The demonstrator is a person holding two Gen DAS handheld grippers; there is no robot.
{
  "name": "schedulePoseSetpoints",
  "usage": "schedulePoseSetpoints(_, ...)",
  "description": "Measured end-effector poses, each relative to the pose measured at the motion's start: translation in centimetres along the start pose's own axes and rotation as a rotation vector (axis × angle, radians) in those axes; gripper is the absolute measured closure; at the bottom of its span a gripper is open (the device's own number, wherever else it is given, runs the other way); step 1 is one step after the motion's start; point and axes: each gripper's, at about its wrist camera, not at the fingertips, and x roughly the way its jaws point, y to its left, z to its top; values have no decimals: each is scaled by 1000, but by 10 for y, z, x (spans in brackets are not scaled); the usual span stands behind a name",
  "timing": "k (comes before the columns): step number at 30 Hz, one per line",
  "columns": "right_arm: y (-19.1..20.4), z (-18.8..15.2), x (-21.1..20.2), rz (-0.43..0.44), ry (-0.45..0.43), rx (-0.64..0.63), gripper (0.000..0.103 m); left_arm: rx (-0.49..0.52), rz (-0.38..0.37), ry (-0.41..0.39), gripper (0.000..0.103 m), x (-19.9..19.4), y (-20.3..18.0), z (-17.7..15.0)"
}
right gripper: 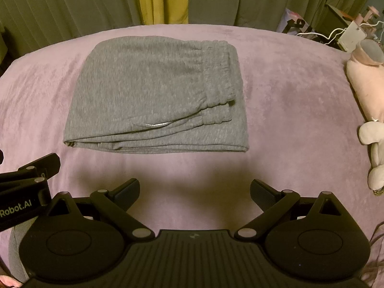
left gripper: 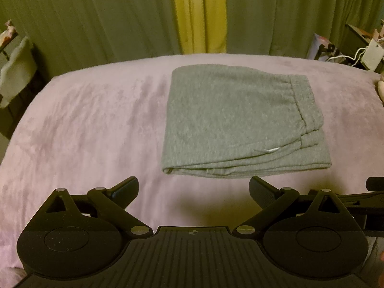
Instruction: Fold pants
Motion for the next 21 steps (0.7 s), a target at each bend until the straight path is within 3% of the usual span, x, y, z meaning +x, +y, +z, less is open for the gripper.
schedulePoseSetpoints(21, 1, 0, 4, 2, 8, -5, 4, -3, 3, 11, 1, 4, 1, -2)
